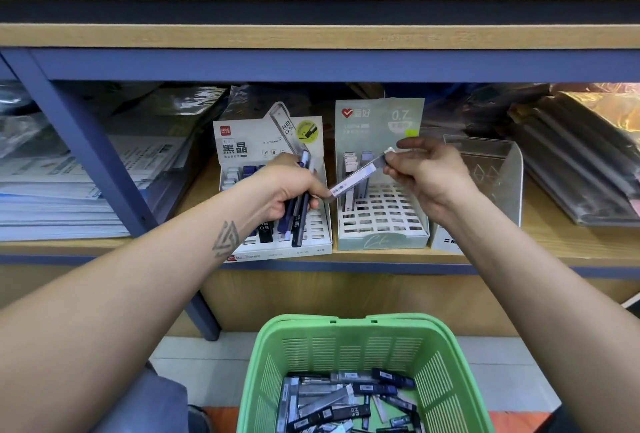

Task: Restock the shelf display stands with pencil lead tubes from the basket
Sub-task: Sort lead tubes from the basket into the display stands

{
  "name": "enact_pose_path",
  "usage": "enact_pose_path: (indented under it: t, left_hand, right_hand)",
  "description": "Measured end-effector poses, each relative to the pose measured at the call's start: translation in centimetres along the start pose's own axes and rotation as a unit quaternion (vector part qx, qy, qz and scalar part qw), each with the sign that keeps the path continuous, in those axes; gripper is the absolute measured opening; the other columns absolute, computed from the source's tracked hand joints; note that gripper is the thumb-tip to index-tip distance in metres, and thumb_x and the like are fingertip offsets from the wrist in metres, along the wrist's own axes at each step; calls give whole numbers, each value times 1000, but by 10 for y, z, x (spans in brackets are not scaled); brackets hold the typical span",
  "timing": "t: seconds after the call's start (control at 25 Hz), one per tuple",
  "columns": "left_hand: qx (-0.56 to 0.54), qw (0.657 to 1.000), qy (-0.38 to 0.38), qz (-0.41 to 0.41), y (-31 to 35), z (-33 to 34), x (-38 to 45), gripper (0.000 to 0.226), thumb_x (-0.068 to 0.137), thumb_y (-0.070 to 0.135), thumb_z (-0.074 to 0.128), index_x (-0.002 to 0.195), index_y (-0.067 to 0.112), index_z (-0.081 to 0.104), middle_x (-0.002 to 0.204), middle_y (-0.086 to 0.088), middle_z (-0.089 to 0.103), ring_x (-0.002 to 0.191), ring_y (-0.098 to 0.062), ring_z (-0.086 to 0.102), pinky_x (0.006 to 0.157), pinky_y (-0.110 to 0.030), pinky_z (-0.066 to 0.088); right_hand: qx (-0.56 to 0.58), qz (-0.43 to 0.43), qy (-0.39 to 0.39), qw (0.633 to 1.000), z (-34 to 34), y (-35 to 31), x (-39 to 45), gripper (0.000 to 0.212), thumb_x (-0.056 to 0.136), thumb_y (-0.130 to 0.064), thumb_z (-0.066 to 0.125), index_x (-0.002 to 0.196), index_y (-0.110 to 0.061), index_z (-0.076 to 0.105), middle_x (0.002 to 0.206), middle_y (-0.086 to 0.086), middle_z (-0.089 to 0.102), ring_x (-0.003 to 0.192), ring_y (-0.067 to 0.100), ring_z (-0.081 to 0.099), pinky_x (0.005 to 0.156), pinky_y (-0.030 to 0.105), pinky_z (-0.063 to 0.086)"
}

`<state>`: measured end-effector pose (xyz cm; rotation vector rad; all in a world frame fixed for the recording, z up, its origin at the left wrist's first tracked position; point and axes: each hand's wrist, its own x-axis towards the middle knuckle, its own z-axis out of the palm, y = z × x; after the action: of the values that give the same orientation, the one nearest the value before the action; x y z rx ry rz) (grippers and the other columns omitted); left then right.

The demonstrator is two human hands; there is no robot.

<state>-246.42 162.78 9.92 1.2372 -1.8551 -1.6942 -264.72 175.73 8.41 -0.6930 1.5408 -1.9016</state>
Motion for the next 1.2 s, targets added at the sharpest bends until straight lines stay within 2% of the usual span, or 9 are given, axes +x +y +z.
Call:
enact_pose_path:
  t: [0.16,0.24,0.32,0.4,0.6,0.8,1.0,1.12,1.2]
  left_hand:
    - [32,999,19,-23,-5,10,8,29,75,-14,76,95,1,60,76,-19,70,51,-24,62,63,-36,58]
    - [29,999,33,-24,-8,11,11,31,75,-14,76,97,0,61,74,-19,70,50,-24,62,62,-35,57]
    - [40,998,39,-27,-10,14,13,30,74,-12,77,97,-1,61,78,-23,72,55,-26,63,73,-40,60]
    - [50,997,45,-29,-11,17,14,30,75,-9,78,99,-3,61,84,-26,74,59,-27,64,84,-48,60]
    - [78,995,55,-18,-11,26,15,31,78,-2,80,101,0,60,66,-15,68,52,-23,61,77,-42,60]
    - [96,993,73,-10,-12,35,16,24,77,-2,80,97,-5,67,93,-23,75,77,-29,66,87,-51,60]
    - [118,990,78,-9,-12,37,20,21,77,-1,81,94,-3,69,88,-21,76,65,-26,64,84,-44,61]
    - [121,990,77,-14,-12,36,21,23,77,1,82,96,-2,69,81,-18,76,61,-24,64,84,-45,61]
    - [127,989,75,-15,-13,36,21,22,77,2,82,94,-1,69,73,-16,73,61,-24,65,81,-42,62]
  right_hand:
    - [-181,-147,-30,972,5,-3,-2,13,86,-1,76,89,-11,69,76,6,74,68,18,72,68,26,59]
    - [-268,-192,-42,943,8,-1,-4,16,86,-4,77,86,-17,68,78,5,73,70,17,72,73,32,60]
    - [-314,-210,-45,925,10,3,-5,19,87,-5,77,83,-21,68,80,5,73,74,19,73,79,38,61]
    - [-307,-210,-32,928,8,3,-4,18,86,-6,77,83,-20,68,78,4,74,73,16,73,79,41,61]
    - [-332,-230,-12,915,6,5,-2,18,86,-11,78,81,-24,68,76,-4,72,75,10,71,81,43,60]
    - [-328,-238,-52,913,11,2,-2,24,85,-8,78,77,-27,67,75,-1,73,73,15,72,79,45,60]
    - [-353,-261,-91,894,9,-2,-1,23,82,-9,80,74,-28,69,73,-1,73,72,18,72,75,43,61]
    - [-375,-257,-101,885,7,1,0,19,83,-10,80,76,-25,71,74,-3,73,74,18,71,72,37,59]
    - [-398,-269,-107,870,10,6,-2,11,85,-12,79,81,-22,74,74,-9,72,72,7,67,70,25,54]
